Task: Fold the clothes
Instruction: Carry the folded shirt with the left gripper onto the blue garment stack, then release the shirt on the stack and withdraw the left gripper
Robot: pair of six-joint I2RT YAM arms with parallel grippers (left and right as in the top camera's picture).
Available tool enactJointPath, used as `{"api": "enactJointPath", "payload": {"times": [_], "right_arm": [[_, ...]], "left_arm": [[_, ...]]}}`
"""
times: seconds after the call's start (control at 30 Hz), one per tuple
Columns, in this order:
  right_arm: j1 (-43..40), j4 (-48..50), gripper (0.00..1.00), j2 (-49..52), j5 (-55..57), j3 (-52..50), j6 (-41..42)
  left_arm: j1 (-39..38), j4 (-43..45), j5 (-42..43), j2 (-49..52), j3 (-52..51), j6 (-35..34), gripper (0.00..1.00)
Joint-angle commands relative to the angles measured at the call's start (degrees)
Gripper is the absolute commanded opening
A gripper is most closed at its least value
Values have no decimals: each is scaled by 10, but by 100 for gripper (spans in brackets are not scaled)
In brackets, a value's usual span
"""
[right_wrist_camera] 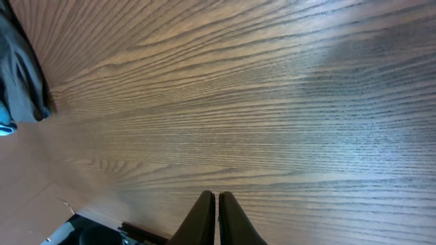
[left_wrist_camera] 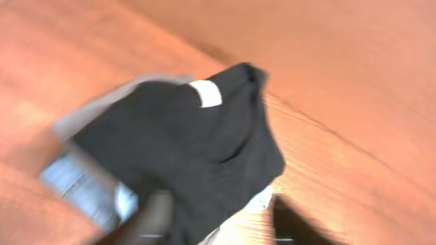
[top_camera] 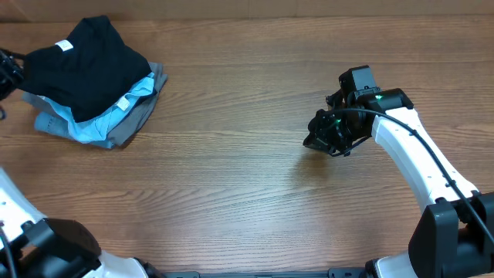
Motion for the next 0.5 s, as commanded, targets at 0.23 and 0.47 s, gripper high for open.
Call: {"api": "enactJointPath", "payload": {"times": [0.23,0.47], "right_arm": [[0,-1,7,-4,1,5,1],[0,-42,7,-4,0,5,-4]], "left_arm": [[-103,98,-127,192,-27,67,11],[-93,77,-131,279,-27,35,4]]}}
